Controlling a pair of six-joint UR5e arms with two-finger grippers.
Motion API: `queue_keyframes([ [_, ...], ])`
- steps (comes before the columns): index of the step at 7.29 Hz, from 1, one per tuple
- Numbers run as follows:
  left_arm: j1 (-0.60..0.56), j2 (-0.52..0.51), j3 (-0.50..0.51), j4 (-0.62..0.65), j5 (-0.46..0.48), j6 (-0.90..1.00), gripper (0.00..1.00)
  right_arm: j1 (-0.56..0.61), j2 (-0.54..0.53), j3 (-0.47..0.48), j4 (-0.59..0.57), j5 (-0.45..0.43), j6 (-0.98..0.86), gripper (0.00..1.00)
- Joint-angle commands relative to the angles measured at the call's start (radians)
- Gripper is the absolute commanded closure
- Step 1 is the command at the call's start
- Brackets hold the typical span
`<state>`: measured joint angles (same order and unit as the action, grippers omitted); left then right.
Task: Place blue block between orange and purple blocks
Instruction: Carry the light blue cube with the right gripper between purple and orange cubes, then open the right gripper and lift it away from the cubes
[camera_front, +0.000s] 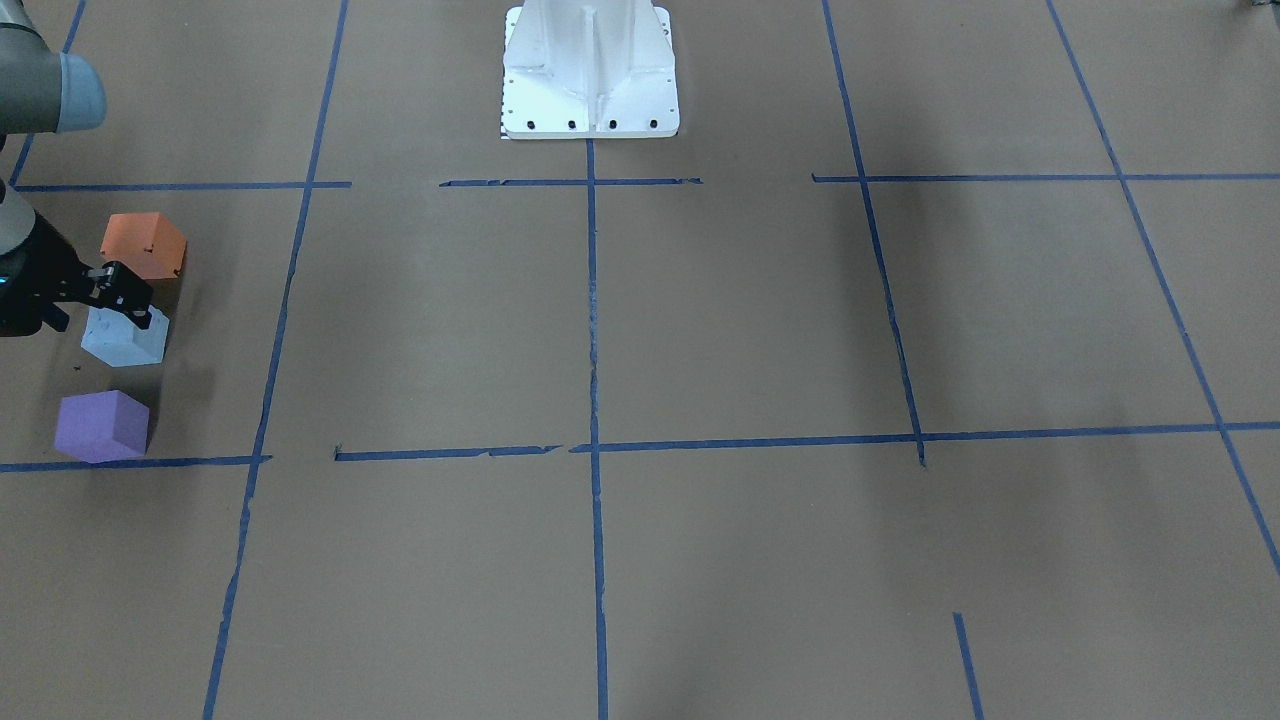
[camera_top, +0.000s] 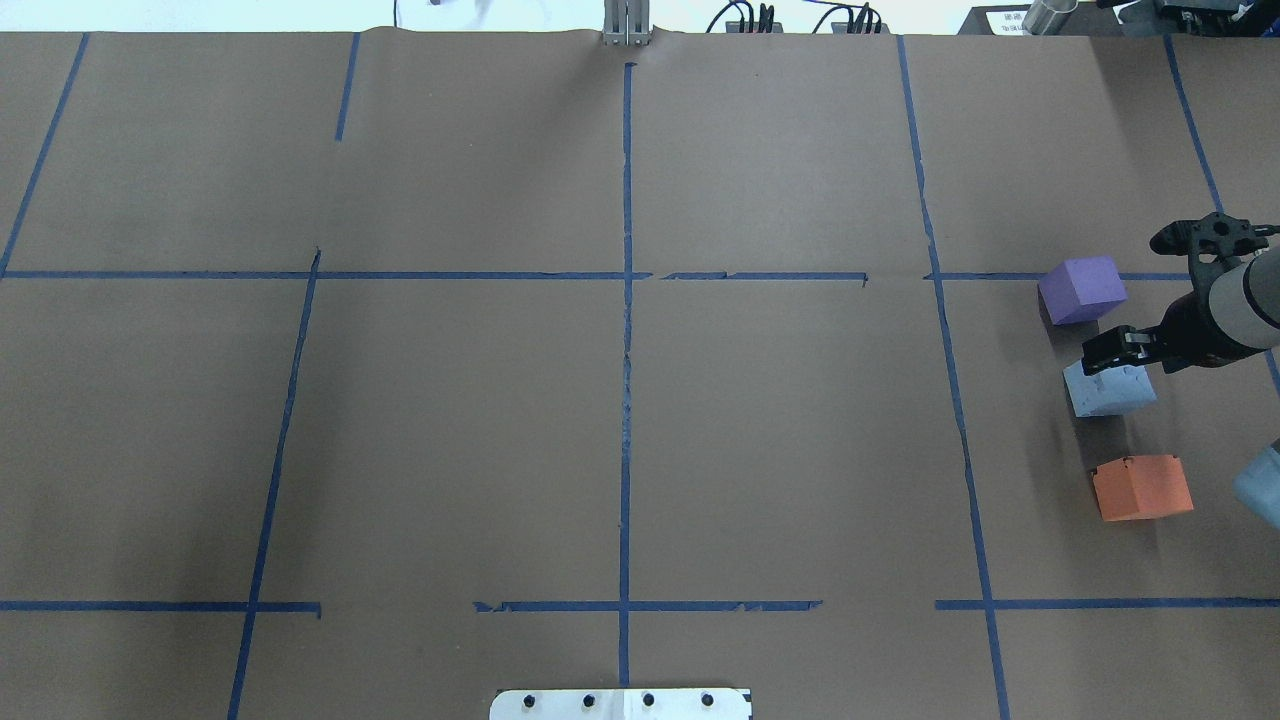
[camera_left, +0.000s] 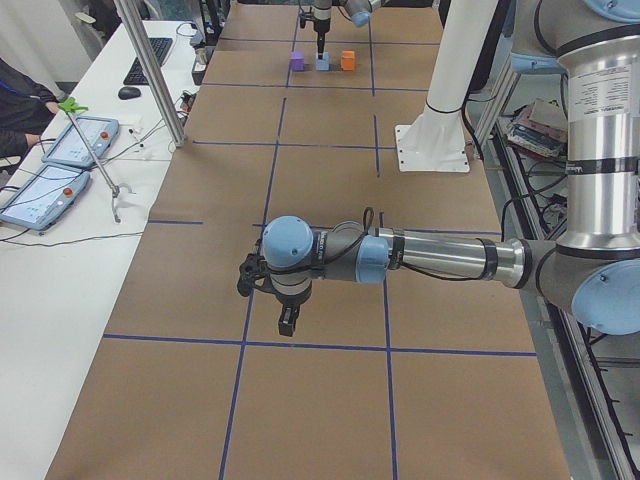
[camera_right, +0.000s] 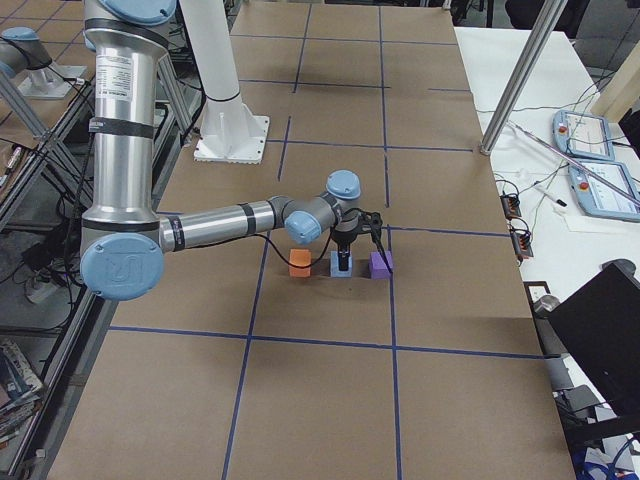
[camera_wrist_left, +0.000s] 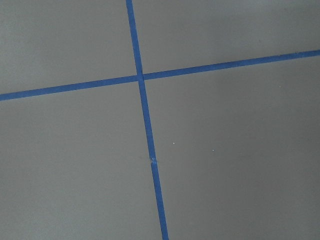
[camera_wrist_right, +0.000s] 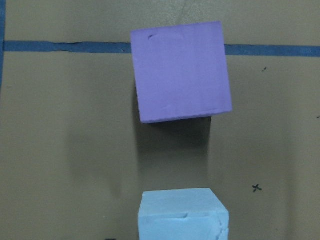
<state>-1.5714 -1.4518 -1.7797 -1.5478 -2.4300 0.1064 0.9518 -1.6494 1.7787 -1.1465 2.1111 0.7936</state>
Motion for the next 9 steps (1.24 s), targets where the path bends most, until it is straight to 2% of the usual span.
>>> queue_keyframes([
  [1,0.001,0.001,-0.004,0.000,-0.001,-0.001,0.00,0.048,0.010,0.010,-0.005,0.012,-0.010,0.00],
  [2,0.001,-0.001,-0.004,0.000,0.000,-0.001,0.00,0.103,0.007,0.008,-0.016,0.033,-0.070,0.00],
  [3,0.001,-0.001,-0.001,0.000,0.000,-0.001,0.00,0.189,-0.001,0.001,-0.048,0.088,-0.211,0.00],
  [6,0.001,-0.002,-0.004,0.000,0.000,-0.001,0.00,0.530,-0.009,0.007,-0.374,0.183,-0.788,0.00],
  [7,0.001,-0.005,-0.003,0.000,0.000,-0.002,0.00,0.614,0.003,0.013,-0.488,0.199,-0.923,0.00],
  [9,0.001,-0.007,-0.006,0.000,0.002,-0.001,0.00,0.621,-0.010,0.005,-0.515,0.199,-0.935,0.00],
])
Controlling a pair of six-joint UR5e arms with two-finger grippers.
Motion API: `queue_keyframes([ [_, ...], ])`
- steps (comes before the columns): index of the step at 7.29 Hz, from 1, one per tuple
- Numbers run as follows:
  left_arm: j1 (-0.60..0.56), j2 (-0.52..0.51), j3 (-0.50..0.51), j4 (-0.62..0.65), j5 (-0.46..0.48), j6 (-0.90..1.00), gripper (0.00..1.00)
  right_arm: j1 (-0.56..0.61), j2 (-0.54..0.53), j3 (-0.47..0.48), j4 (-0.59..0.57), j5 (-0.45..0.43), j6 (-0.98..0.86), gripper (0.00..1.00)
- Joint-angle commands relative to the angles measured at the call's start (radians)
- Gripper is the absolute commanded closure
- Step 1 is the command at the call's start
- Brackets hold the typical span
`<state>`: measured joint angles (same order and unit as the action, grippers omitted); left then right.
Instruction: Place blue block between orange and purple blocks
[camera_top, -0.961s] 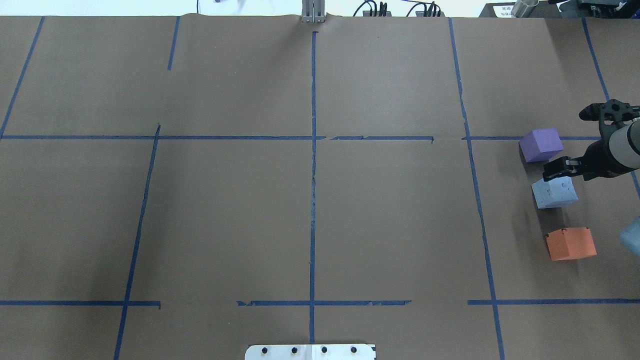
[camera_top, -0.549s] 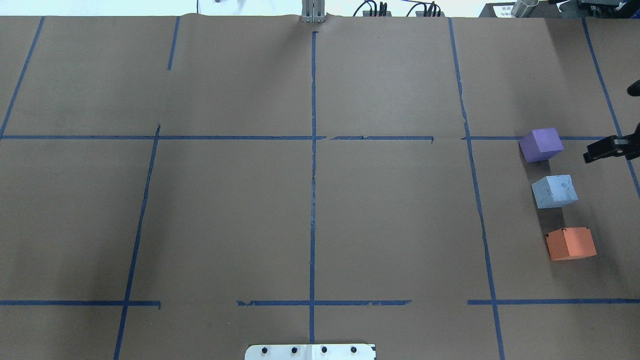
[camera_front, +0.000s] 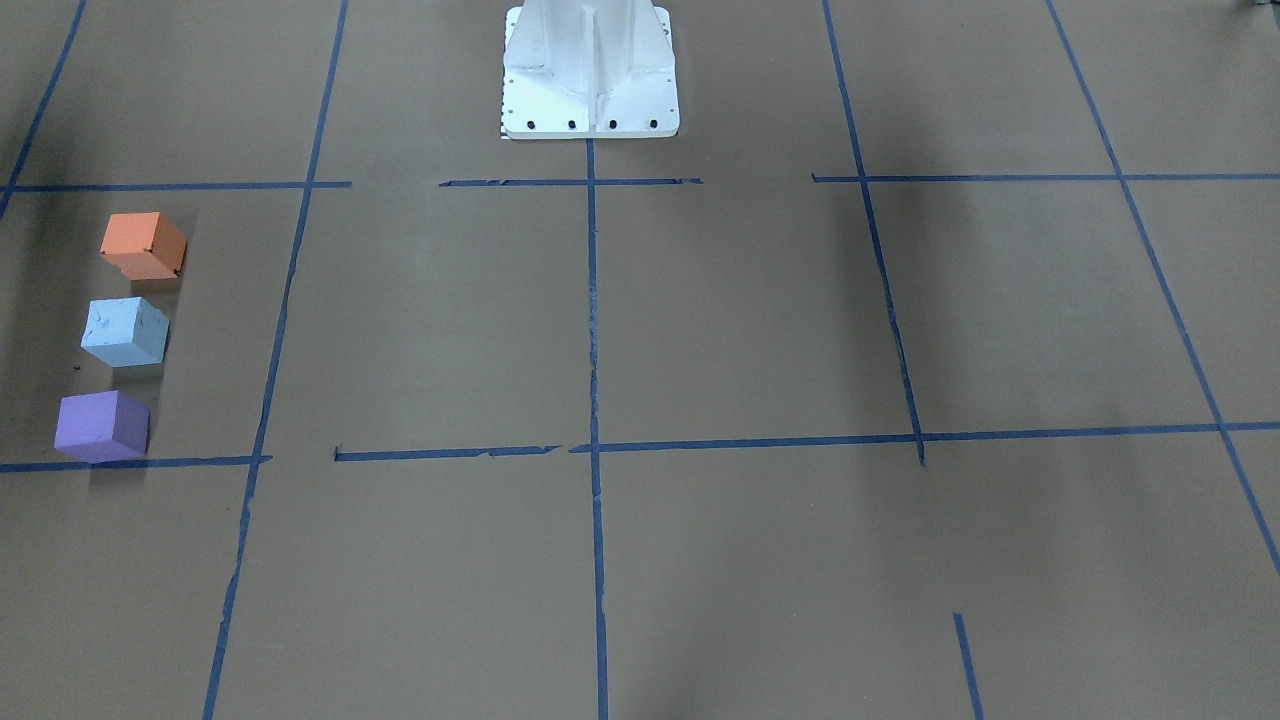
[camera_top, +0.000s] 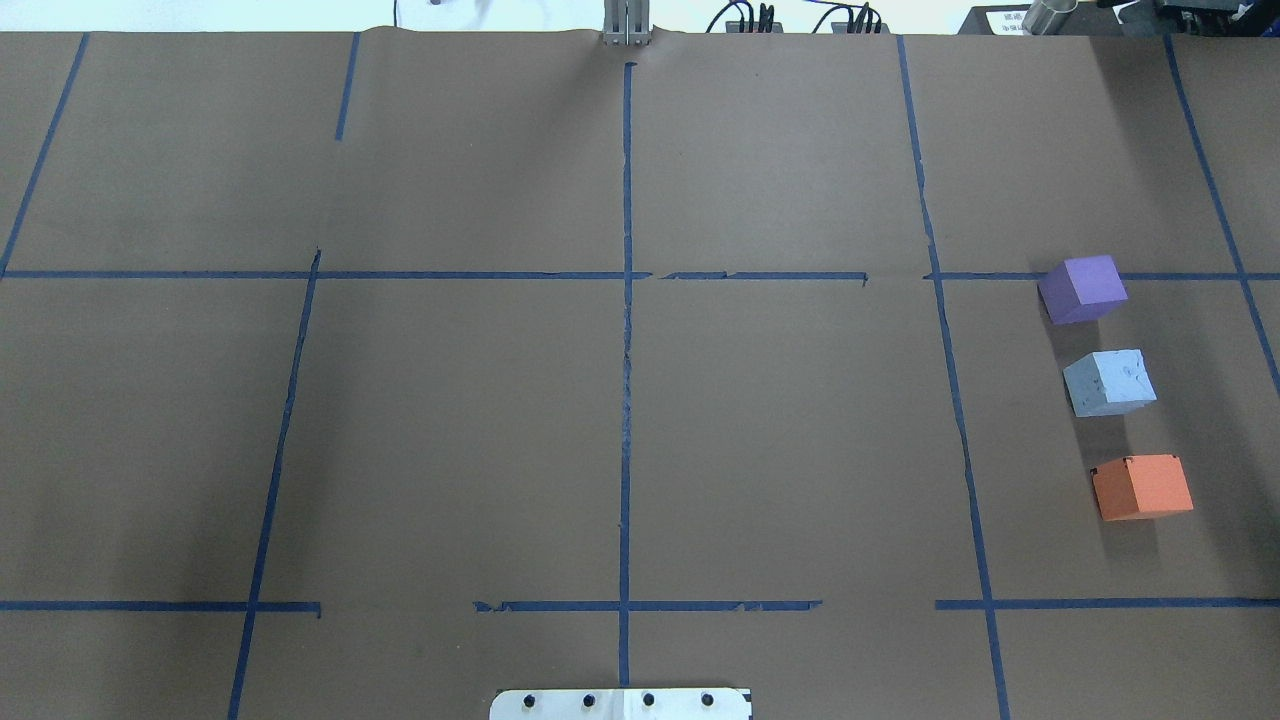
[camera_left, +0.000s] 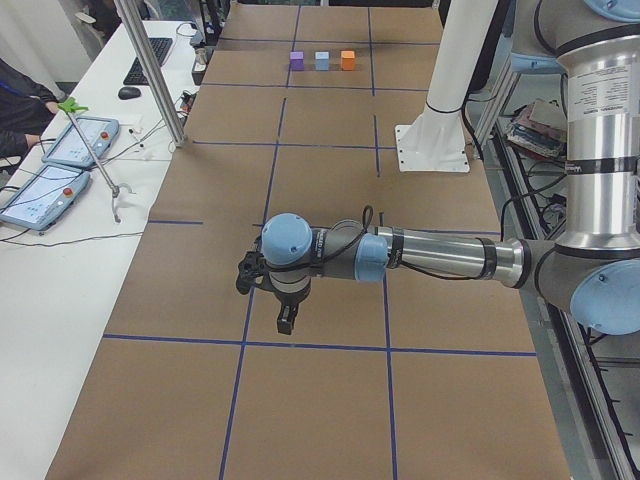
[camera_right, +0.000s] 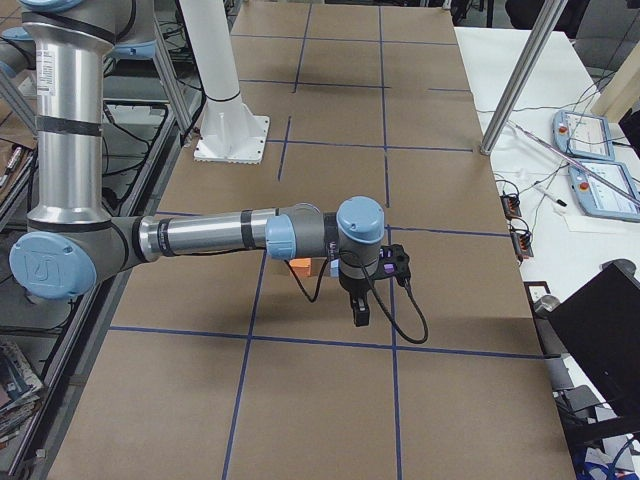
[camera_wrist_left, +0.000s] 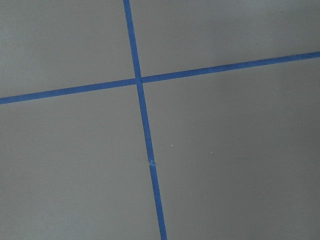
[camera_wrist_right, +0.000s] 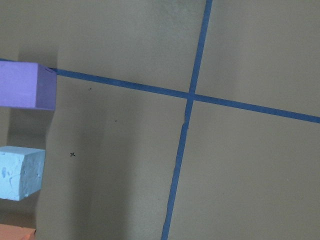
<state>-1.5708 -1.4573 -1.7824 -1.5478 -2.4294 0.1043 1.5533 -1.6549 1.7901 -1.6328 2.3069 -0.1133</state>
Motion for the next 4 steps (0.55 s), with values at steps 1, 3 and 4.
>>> queue_keyframes([
  [1,0.000,0.000,-0.009,0.000,0.006,-0.003,0.00,0.016,-0.006,-0.008,-0.027,0.003,-0.028,0.00],
  [3,0.000,0.008,0.017,0.000,0.012,0.001,0.00,0.014,-0.006,-0.011,-0.027,0.003,-0.029,0.00],
  [4,0.000,0.009,0.017,0.008,0.018,-0.003,0.00,0.013,-0.006,-0.011,-0.025,0.003,-0.029,0.00],
])
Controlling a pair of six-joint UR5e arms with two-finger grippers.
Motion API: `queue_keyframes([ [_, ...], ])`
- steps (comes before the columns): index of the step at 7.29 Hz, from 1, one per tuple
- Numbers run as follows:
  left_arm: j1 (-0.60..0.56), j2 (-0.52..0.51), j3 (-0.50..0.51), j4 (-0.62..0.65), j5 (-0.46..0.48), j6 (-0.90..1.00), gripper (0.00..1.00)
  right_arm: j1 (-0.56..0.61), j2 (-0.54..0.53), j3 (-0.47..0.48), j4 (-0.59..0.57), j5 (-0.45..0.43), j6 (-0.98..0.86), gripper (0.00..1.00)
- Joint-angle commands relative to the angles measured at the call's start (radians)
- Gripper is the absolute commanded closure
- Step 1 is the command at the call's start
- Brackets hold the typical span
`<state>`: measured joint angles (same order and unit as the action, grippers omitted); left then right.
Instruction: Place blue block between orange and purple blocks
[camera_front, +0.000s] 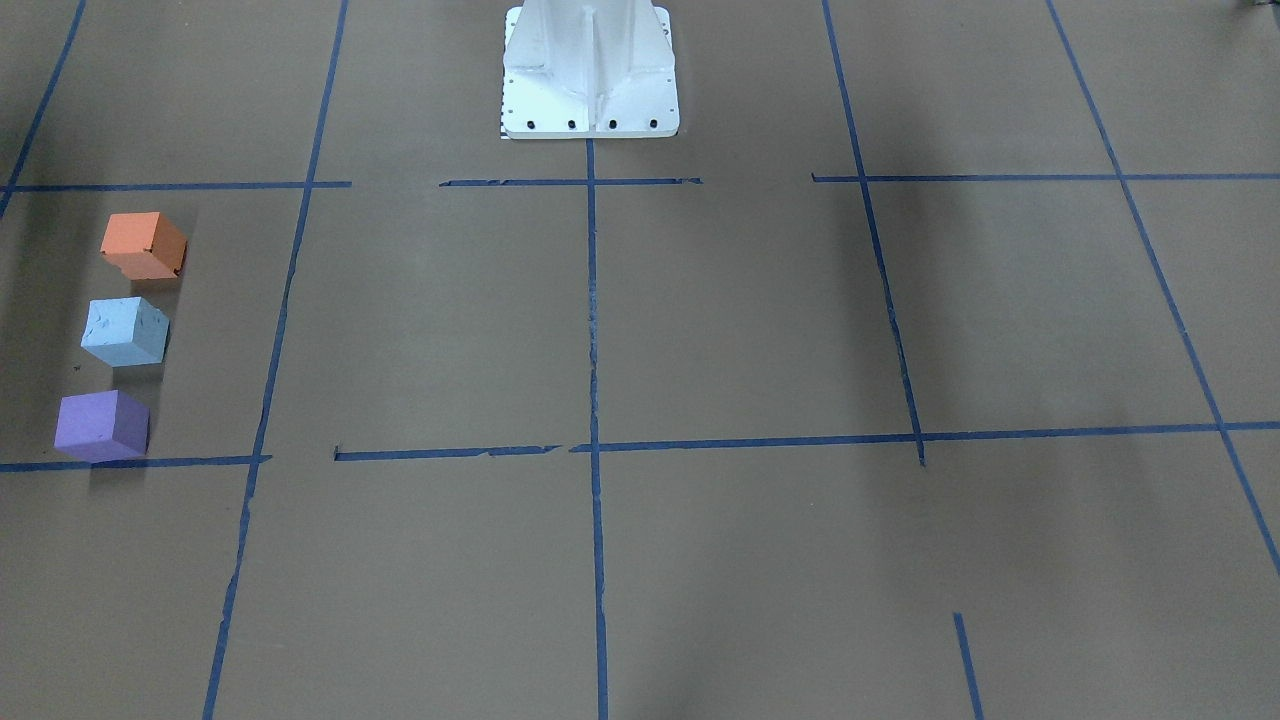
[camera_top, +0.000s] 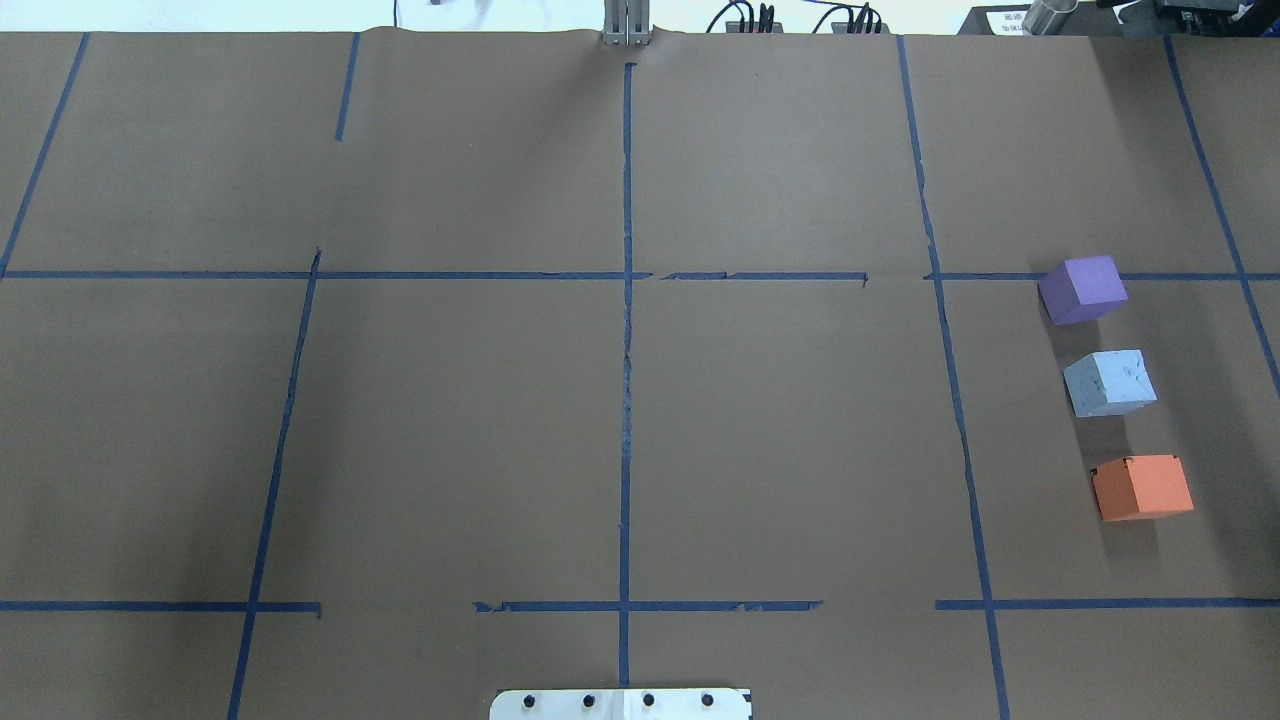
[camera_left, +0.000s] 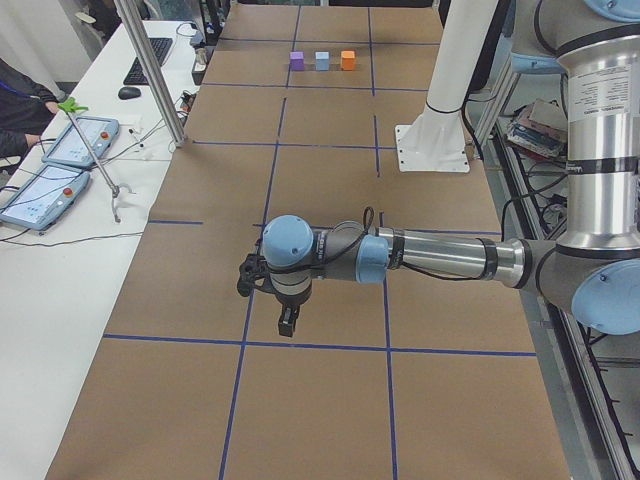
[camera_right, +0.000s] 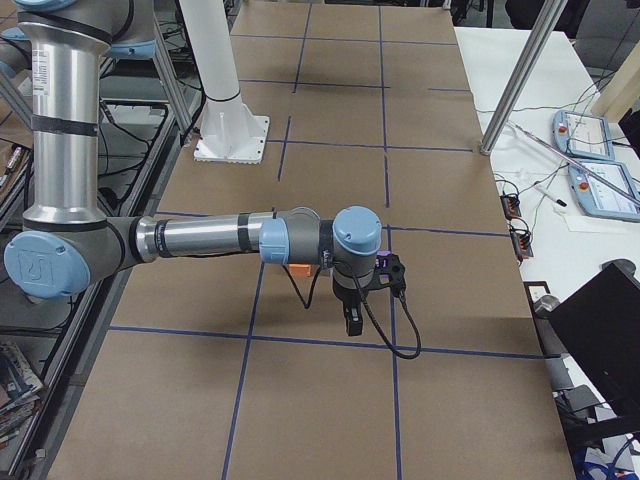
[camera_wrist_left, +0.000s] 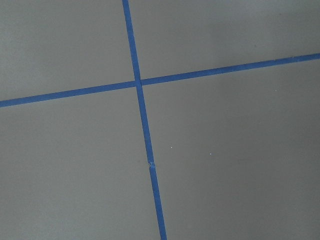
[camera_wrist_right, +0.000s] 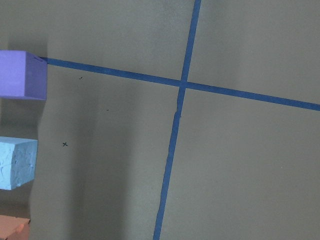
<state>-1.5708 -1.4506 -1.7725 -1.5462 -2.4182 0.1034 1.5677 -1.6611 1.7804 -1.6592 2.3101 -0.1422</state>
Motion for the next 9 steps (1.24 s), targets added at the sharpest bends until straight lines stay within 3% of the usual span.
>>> queue_keyframes([
  [1,0.002,0.033,0.005,0.002,0.039,0.001,0.00,-0.003,0.000,-0.001,0.001,0.000,-0.002,0.00],
  [2,0.002,0.033,-0.002,0.001,0.098,0.002,0.00,-0.003,0.000,-0.001,0.001,0.000,-0.002,0.00],
  [9,0.005,0.036,-0.018,0.001,0.106,0.006,0.00,-0.006,0.000,0.001,0.003,-0.002,0.000,0.00],
])
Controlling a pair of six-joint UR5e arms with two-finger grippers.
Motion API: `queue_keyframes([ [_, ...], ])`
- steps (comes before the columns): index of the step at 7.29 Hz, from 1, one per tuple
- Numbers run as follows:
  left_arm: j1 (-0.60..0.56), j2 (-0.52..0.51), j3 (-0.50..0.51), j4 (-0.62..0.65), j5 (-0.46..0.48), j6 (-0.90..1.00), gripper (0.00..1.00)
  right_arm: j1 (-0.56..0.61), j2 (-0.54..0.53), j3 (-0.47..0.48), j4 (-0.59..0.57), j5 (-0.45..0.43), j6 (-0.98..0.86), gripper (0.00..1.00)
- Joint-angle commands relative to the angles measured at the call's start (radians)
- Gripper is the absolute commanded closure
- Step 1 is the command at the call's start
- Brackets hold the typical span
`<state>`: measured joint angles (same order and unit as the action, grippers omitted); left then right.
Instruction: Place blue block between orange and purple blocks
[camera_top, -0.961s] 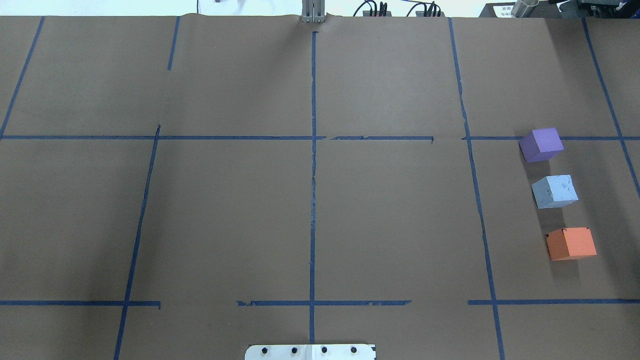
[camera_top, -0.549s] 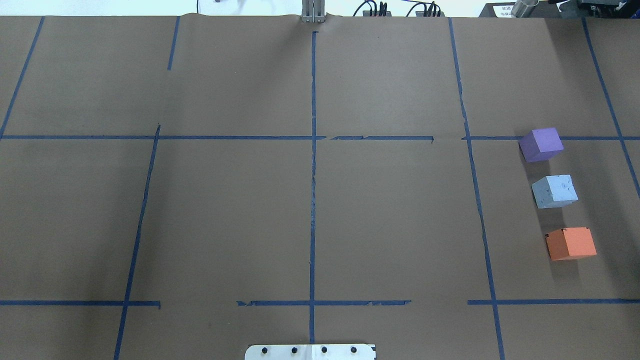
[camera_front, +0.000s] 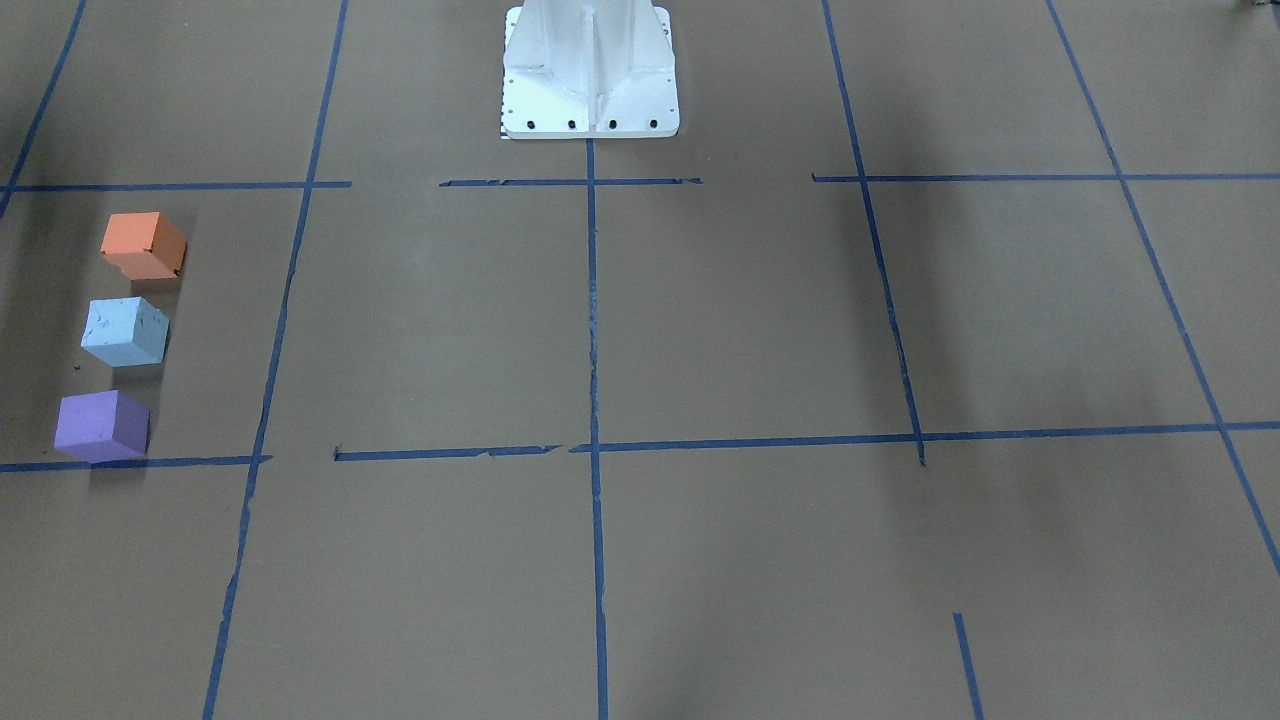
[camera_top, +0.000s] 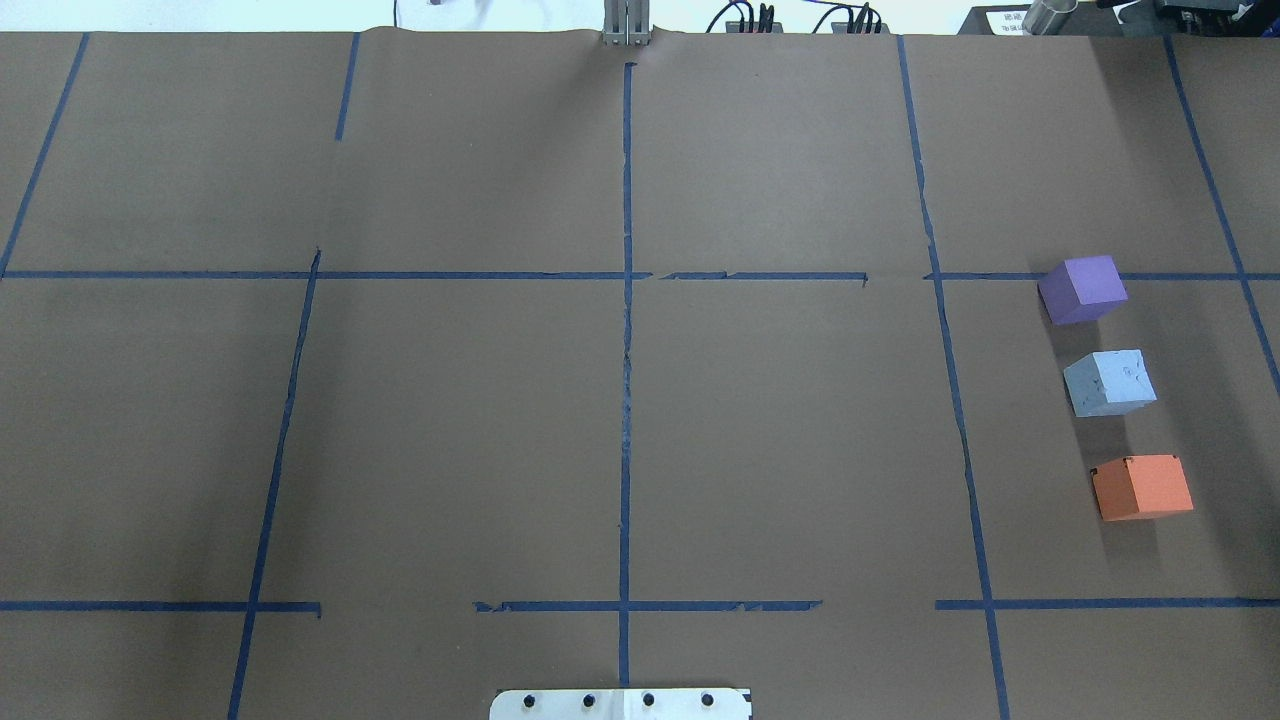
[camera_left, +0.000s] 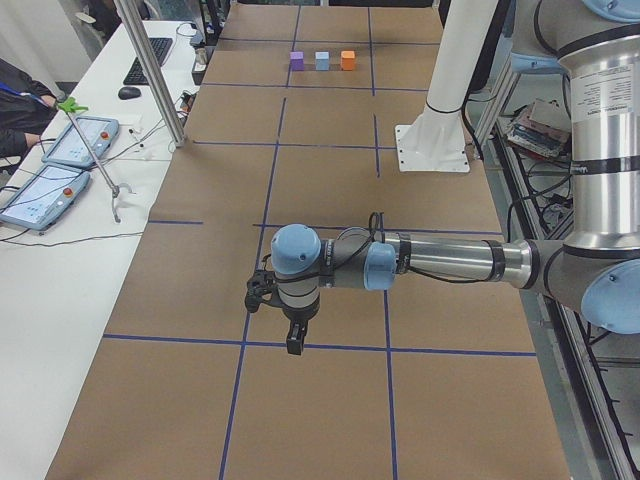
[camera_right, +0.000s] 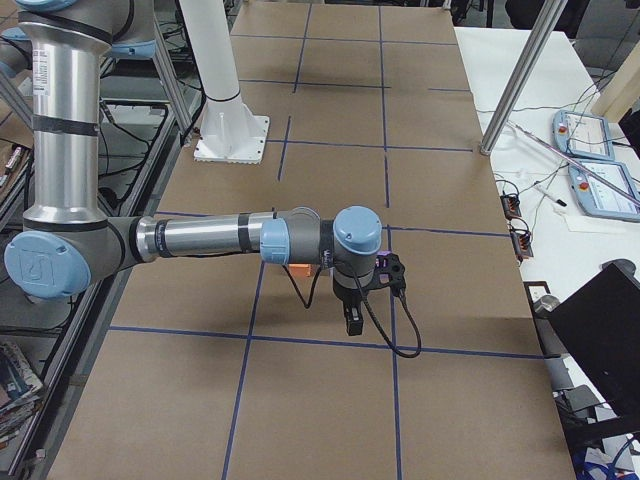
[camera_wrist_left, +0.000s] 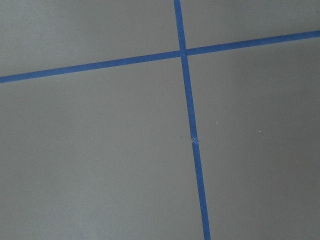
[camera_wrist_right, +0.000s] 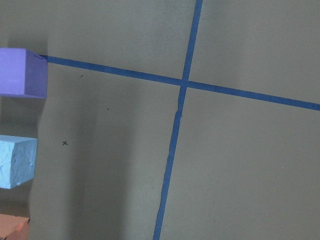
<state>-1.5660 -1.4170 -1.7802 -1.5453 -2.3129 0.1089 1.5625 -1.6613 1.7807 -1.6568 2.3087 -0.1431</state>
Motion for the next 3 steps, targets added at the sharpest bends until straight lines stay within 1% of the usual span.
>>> queue_keyframes([
  [1,0.000,0.003,-0.008,0.001,0.001,0.000,0.00,-0.001,0.000,0.002,0.000,0.000,0.000,0.00],
  [3,0.000,0.003,-0.005,0.001,0.001,0.000,0.00,-0.007,0.002,0.002,0.002,0.000,0.000,0.00],
])
